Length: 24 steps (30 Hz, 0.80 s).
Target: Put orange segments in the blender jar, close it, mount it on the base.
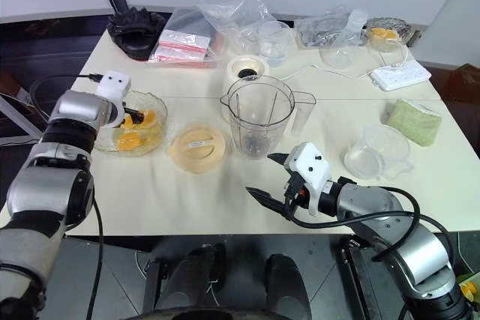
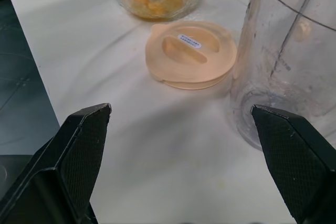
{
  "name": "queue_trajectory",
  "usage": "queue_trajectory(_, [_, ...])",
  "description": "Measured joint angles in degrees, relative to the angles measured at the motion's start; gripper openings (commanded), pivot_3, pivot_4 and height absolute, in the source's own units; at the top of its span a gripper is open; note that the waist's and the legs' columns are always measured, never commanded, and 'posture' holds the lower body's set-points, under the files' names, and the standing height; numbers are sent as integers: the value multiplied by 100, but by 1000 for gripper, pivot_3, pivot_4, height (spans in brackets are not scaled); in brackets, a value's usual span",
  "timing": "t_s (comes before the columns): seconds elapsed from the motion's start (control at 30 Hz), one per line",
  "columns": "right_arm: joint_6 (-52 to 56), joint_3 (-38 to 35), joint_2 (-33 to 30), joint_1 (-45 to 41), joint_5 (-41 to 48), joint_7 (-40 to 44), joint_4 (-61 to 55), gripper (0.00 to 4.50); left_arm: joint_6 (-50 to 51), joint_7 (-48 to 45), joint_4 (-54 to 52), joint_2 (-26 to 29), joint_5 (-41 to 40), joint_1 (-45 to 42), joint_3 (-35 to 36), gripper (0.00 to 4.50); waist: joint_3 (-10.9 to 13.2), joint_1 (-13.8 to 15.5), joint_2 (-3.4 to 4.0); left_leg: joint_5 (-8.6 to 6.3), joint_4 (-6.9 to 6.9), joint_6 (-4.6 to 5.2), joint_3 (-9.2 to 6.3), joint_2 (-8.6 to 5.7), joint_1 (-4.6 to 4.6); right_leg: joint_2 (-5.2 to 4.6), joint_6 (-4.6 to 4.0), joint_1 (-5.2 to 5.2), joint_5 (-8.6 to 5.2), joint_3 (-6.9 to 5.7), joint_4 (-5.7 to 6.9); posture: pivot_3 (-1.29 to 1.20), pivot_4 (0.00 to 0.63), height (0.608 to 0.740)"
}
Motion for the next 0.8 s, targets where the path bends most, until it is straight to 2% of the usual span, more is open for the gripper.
queue_trajectory(0.2, [-41, 75, 43, 82, -58, -7, 0, 4500, 817, -239, -1159, 202, 17, 364, -141, 4423, -1, 1, 2, 0, 1, 0, 0, 3, 2, 1, -2, 2, 0, 4, 0, 0, 150, 740])
queue_trajectory(0.43, [-64, 97, 53, 60, -104, 1, 6, 4500, 878, -274, -1166, 191, 17, 625, -148, 4423, -1, 16, 2, 0, 9, 0, -1, 6, 1, 3, -6, 3, 3, 4, 0, 0, 150, 740])
queue_trajectory(0.8, [-63, 105, 53, -7, -171, 3, 10, 4500, -620, -42, 665, -181, 101, 173, -174, 4423, -1, 16, 1, 0, 16, 0, -1, 6, 0, 3, -7, 4, 4, 3, 0, 0, 150, 740])
